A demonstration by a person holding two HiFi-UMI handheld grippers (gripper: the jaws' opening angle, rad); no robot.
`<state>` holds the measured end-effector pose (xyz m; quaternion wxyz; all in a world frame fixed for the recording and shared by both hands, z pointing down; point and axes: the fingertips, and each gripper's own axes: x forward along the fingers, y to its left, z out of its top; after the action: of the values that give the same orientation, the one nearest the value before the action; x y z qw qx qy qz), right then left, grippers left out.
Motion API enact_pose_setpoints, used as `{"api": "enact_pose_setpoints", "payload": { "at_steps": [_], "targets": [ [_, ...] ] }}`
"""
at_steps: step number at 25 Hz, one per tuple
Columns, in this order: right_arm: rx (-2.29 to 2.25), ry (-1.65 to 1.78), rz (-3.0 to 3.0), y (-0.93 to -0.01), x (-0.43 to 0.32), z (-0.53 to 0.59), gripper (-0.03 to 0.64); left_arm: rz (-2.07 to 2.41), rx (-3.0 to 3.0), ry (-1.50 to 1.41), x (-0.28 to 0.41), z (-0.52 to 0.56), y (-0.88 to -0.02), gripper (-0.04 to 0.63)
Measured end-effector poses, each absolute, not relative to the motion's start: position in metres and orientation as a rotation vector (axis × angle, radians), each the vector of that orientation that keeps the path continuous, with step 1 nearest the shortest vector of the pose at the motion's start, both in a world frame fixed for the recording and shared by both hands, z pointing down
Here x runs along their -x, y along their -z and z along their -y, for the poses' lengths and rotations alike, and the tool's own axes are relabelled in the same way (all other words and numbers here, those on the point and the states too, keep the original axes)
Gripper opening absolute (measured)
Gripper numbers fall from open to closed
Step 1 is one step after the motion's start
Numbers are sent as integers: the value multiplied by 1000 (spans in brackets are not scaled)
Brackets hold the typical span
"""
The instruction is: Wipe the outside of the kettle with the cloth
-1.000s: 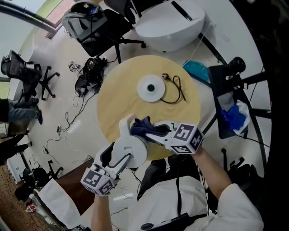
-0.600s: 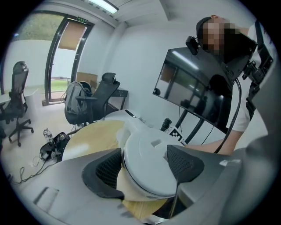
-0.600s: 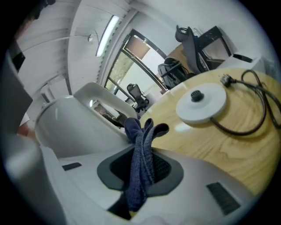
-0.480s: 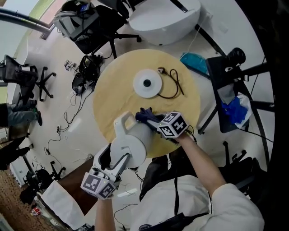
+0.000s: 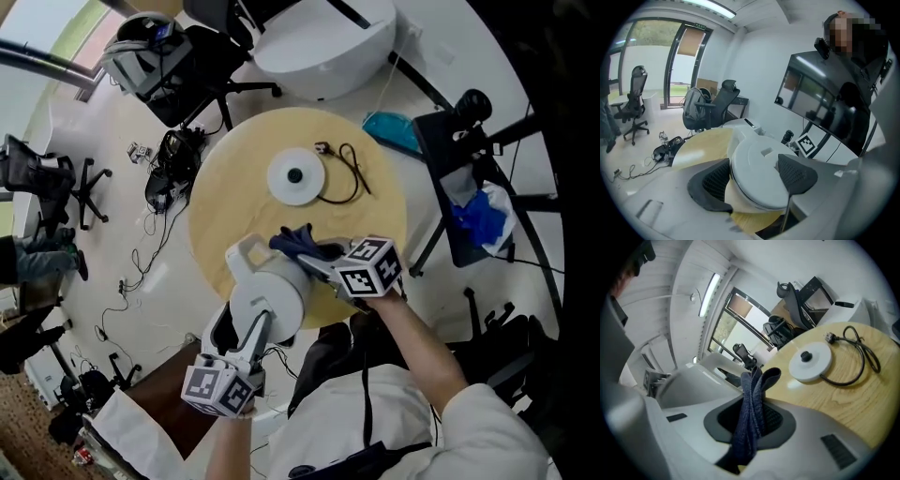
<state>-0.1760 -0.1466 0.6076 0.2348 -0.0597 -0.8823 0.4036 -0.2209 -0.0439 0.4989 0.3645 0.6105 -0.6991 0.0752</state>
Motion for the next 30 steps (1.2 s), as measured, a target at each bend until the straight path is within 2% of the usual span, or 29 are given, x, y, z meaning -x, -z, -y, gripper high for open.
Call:
{"api": "enact_pose_setpoints", "payload": {
  "at_steps": [7, 13, 19, 30],
  "targets": [
    [206, -1300, 2599, -504, 157, 150, 66, 1851, -1487, -172, 221, 47, -499, 324],
    [165, -1332, 2641, -488, 142, 147, 66, 1897, -1381, -97, 220, 48, -498, 325],
    [33, -1410, 2554, -537, 139, 148, 66, 1915, -1322, -48, 219, 47, -498, 327],
    [-331, -1346, 2246, -692, 138, 160, 66, 1964, -1143, 74, 219, 47, -501, 333]
  ]
}}
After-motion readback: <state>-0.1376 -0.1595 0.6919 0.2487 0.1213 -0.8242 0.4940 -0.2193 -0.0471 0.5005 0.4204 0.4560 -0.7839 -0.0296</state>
